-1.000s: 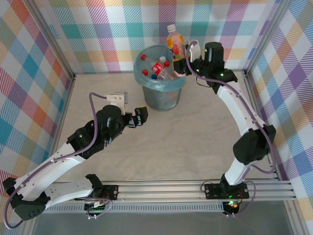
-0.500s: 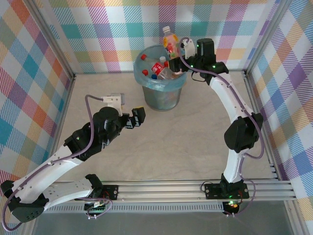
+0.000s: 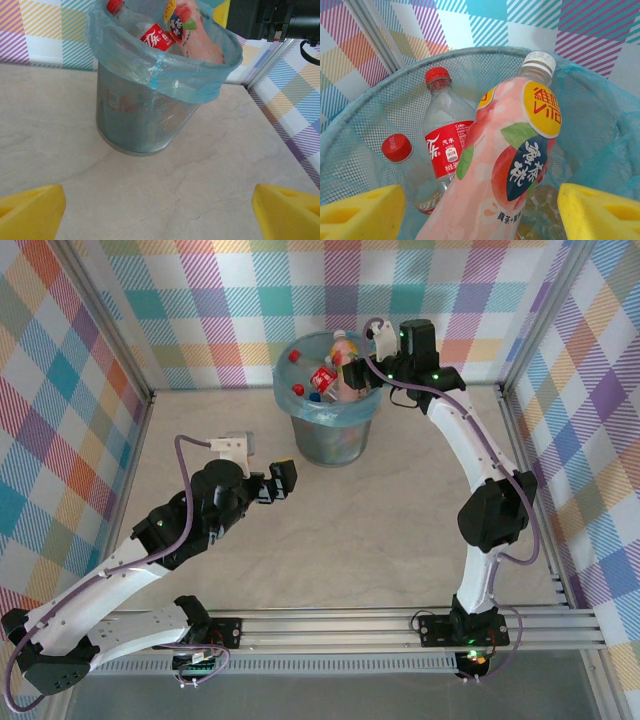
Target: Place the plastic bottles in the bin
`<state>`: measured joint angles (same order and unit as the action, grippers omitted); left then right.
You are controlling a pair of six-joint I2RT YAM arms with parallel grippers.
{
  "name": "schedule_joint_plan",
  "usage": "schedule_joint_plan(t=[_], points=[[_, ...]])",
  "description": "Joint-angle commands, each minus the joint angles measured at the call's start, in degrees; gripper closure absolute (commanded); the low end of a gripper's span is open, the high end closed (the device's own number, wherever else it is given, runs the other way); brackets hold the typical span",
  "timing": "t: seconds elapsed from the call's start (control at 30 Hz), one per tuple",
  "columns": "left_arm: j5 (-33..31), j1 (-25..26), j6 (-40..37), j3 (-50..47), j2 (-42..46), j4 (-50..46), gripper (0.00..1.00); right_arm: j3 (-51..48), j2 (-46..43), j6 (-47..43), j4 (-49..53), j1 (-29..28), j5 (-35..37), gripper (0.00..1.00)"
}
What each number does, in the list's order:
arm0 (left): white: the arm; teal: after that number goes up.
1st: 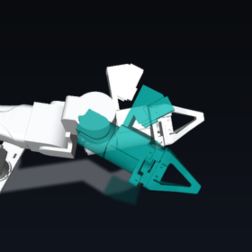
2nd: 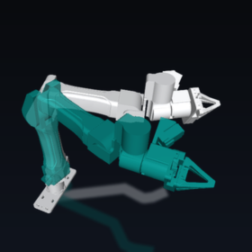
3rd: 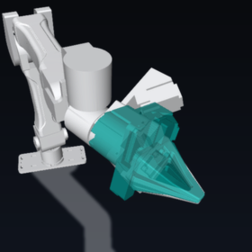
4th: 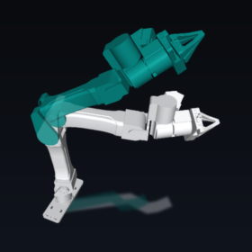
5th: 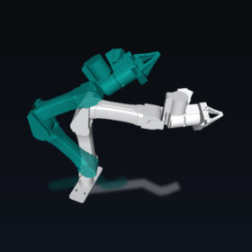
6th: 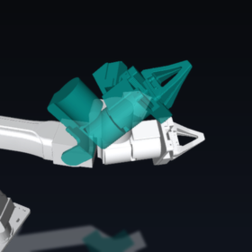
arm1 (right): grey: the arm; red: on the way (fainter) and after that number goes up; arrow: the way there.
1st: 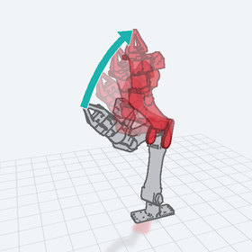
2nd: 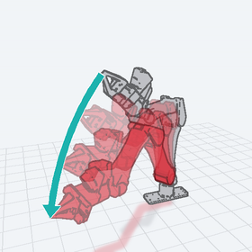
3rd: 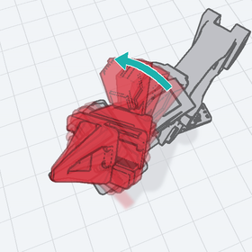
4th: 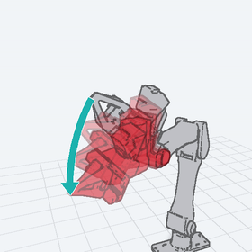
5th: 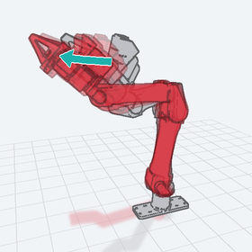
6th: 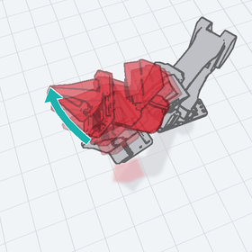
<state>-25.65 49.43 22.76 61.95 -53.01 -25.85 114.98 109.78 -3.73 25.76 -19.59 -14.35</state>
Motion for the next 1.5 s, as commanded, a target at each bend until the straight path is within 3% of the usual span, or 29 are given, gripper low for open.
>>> schedule_joint_plan(t=[0.0,0.23,0.43,0.57,0.7,0.87,1.07,1.27,1.47], points=[[-1.04,0.51,0.42,-0.86,0.29,-0.7,0.04,1.75,-1.07,-1.3,0.86,-0.58,-0.25,0.2],[-1.59,0.48,0.68,-1.13,-0.07,-0.96,0.04,3.9,2.0,-3.91,3.27,-0.53,0.31,0.25],[-1.53,0.42,0.88,-0.83,-1.33,-0.79,0.04,12.49,8.83,-4.07,8.07,-0.53,-2.67,0.41],[-1.5,0.43,0.88,-0.34,-1.85,-0.96,0.04,23.44,16.64,-5.65,16.51,-0.97,-4.8,0.51],[-1.86,0.32,0.79,-0.08,-2.12,-1.48,0.04,33.36,23.36,-5.87,24.83,-1.11,-5.94,0.54],[-1.77,0.06,0.66,0.53,-2.62,-2.37,0.04,33.09,23.91,-5.5,25.65,-1.15,-6.48,0.55],[-2.5,-0.18,0.37,1.0,-2.56,-2.72,0.04,33.07,20.48,-4.33,24.13,-1.56,-6.83,0.47],[-6.83,-0.78,-1.25,1.15,-0.42,-3.92,0.04,32.29,10.65,-3.04,19.23,-1.78,-6.25,0.42],[-11.31,-1.5,-2.67,-0.65,3.14,-4.74,0.04,19.3,-4.07,-3.43,12.56,-1.76,-4.9,0.39]])
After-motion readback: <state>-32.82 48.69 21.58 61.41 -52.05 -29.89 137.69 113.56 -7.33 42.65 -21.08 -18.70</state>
